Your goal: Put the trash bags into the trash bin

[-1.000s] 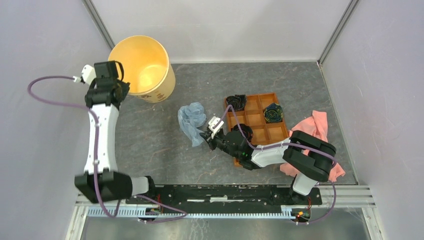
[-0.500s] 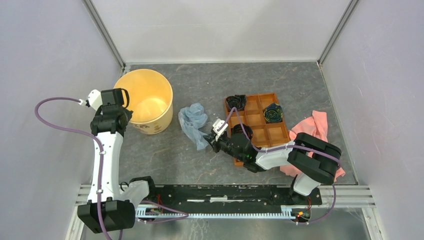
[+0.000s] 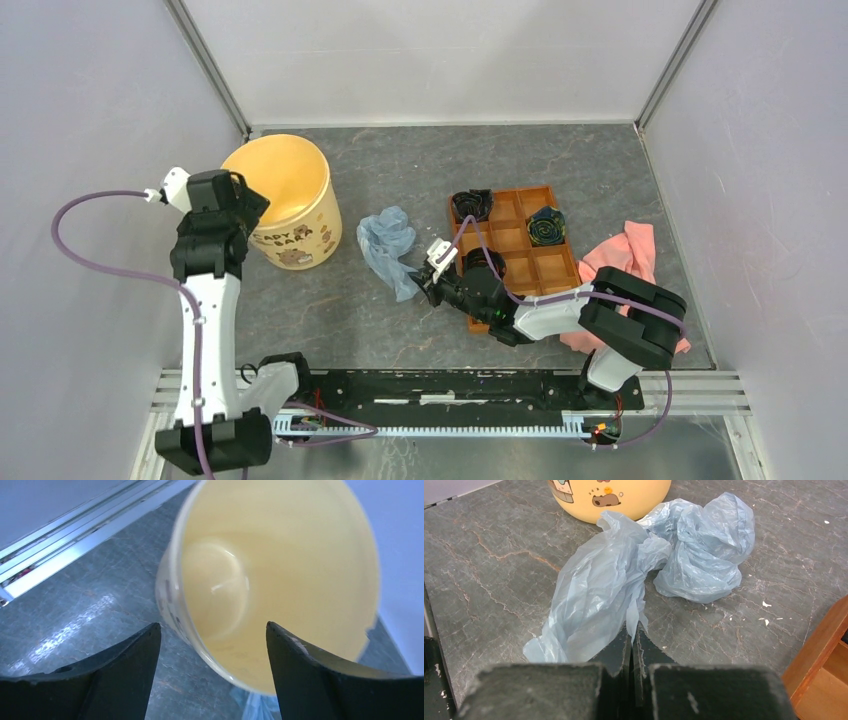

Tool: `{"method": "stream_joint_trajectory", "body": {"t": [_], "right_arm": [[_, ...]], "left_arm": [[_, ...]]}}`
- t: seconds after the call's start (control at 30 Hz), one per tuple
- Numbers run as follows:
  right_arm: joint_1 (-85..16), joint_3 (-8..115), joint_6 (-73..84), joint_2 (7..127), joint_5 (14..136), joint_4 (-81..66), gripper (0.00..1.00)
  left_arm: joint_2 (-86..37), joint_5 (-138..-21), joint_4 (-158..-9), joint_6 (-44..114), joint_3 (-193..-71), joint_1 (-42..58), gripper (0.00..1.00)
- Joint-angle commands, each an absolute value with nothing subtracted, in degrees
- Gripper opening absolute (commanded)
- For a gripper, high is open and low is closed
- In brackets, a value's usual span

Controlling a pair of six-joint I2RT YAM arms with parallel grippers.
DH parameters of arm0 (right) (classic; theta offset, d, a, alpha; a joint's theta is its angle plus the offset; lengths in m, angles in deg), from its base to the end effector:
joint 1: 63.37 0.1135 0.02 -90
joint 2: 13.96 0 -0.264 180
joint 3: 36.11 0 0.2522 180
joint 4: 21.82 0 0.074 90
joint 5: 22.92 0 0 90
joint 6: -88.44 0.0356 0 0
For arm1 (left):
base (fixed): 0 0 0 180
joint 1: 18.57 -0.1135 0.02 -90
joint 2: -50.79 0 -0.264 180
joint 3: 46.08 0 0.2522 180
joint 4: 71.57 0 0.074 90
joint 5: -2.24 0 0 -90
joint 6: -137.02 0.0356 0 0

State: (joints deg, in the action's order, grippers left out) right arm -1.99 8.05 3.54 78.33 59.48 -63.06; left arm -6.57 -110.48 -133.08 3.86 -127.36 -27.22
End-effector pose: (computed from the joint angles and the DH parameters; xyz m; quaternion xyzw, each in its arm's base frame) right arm 0.1514 0.2676 0.1764 -0.3134 0.6791 0.3213 0.5808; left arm 0.1885 0.0426 0.3729 -0.4625 0.7533 0.0404 0.4659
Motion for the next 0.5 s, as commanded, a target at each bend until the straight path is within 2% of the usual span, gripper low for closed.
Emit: {"method": "stream_joint_trajectory", "body": {"t": [0.0,0.07,0.13,0.2,0.47], "right_arm": [[-2.0,9.0,3.5,76.8,58.6,-63.2,0.00],[-2.0,9.1,3.5,76.8,58.5,-62.9,0.00],[-2.0,9.1,3.9,76.9,58.3,-62.9,0.00],[-2.0,9.2,4.6,77.1,57.9,-62.5,0.00],[-2.1,9.3,7.1,77.0,56.0,-60.9,0.00]], "left_arm": [[0.5,-97.3,-132.5,11.4,-130.3,-27.4,0.83],[4.0,-83.8,-128.3,14.8,-127.8,-27.4,0.85],[6.5,-69.9,-123.5,14.7,-123.6,-27.4,0.99],[7.8,-59.8,-121.2,14.0,-120.4,-27.3,1.00],[17.8,-53.5,-116.8,10.3,-101.6,-24.8,1.00]]}}
